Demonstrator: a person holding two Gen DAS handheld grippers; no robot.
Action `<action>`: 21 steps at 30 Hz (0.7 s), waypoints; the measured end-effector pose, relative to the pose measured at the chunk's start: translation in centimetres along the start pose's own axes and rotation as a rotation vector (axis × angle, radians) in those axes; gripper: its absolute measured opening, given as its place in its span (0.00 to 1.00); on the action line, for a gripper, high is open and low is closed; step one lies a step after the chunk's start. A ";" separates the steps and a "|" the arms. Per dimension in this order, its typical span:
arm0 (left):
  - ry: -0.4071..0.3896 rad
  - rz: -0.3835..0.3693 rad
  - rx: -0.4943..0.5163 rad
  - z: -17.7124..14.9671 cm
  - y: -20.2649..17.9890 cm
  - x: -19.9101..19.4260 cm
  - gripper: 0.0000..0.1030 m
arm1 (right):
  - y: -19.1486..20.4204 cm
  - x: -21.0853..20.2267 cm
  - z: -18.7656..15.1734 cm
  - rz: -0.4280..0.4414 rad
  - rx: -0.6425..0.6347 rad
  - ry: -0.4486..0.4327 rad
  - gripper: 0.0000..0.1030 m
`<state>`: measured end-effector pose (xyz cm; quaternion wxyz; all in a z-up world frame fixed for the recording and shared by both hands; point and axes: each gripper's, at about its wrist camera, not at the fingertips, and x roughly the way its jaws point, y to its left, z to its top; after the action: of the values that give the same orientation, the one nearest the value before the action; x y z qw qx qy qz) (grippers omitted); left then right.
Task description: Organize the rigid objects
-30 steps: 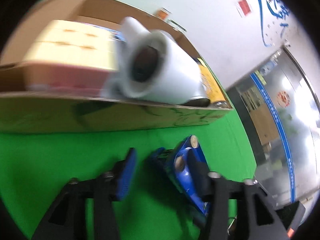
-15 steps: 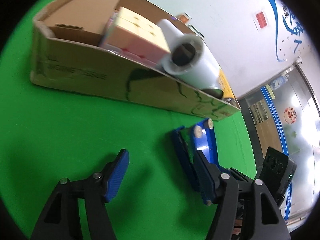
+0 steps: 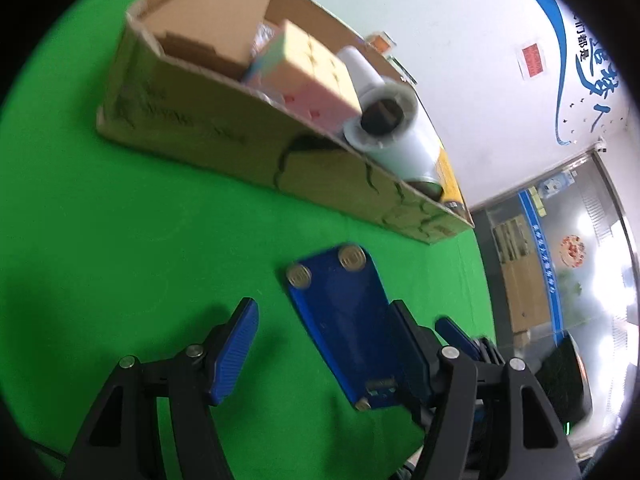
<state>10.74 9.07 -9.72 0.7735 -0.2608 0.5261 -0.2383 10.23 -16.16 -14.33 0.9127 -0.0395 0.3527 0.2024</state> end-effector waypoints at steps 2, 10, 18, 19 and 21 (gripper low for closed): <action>0.037 -0.018 -0.005 -0.2 -0.7 1.4 0.64 | -1.3 1.3 0.4 0.074 0.081 0.087 0.73; 0.078 -0.005 -0.050 0.2 -1.2 3.0 0.69 | 0.4 3.2 -1.4 0.103 0.056 0.141 0.30; 0.033 -0.017 -0.085 0.5 0.1 1.7 0.69 | 5.2 1.1 -4.1 -0.367 -0.462 0.023 0.29; 0.031 -0.018 -0.087 0.6 0.2 1.6 0.69 | 5.9 1.3 -4.8 -0.435 -0.545 0.019 0.30; 0.030 -0.014 -0.086 0.6 0.5 1.5 0.69 | 7.2 1.6 -6.0 -0.514 -0.685 0.009 0.31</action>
<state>11.88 8.55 -10.86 0.7519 -0.2941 0.5455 -0.2248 4.66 -10.30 -19.36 0.8662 -0.4278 0.2477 0.0735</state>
